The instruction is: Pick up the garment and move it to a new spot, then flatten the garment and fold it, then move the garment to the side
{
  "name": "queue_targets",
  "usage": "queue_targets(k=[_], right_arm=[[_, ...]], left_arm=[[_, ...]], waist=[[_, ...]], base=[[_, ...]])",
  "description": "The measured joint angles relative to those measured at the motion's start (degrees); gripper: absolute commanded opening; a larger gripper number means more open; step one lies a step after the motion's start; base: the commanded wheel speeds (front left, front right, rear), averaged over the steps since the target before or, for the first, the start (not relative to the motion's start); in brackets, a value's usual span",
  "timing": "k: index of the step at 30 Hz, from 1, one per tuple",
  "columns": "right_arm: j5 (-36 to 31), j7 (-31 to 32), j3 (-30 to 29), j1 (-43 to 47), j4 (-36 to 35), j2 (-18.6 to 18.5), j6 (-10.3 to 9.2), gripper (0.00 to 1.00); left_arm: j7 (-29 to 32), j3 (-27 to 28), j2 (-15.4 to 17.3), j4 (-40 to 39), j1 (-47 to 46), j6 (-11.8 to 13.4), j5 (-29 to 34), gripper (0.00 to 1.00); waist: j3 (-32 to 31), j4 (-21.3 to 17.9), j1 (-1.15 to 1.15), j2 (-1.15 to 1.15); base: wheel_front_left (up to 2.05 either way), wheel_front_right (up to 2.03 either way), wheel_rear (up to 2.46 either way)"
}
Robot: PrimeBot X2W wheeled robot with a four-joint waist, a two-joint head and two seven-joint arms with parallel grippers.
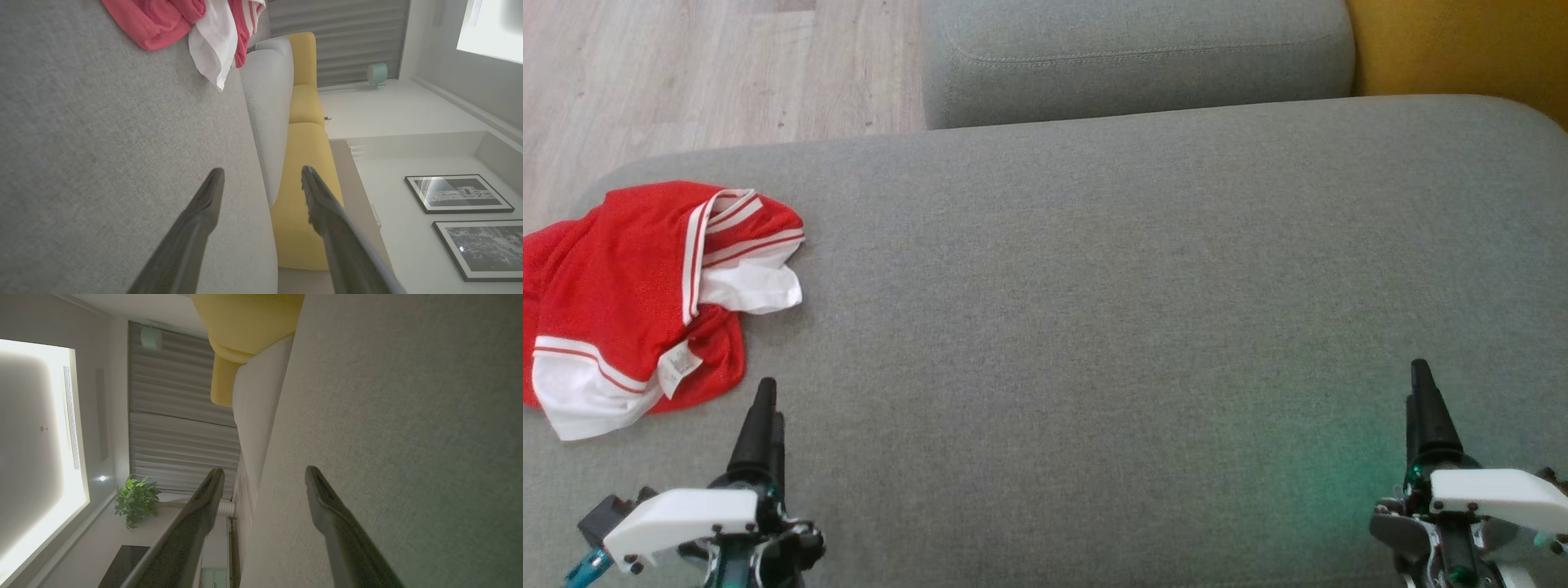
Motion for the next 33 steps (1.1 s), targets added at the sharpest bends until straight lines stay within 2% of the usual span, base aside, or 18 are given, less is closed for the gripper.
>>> queue_targets(k=[7,24,33], right_arm=[[-6.50,-0.73,0.51,0.01,-0.76,-0.07,0.00,1.00],[-26.18,-3.71,3.91,0.05,-3.37,-0.27,0.00,1.00],[-33.76,-5.26,4.82,0.16,-3.58,-0.31,0.00,1.00]], left_arm=[[-0.97,-0.69,0.01,-0.13,0.03,1.05,4.98,1.00],[-3.64,-3.55,0.13,-0.18,0.08,3.37,23.01,1.00],[-5.04,-3.59,0.18,-0.03,0.96,4.98,30.16,1.00]], waist=[[0.01,0.09,0.00,0.00],[-0.21,0.29,0.00,0.00],[-0.17,0.18,0.00,0.00]], base=[[0.00,0.00,0.00],[0.00,0.00,0.00],[0.00,0.00,0.00]])
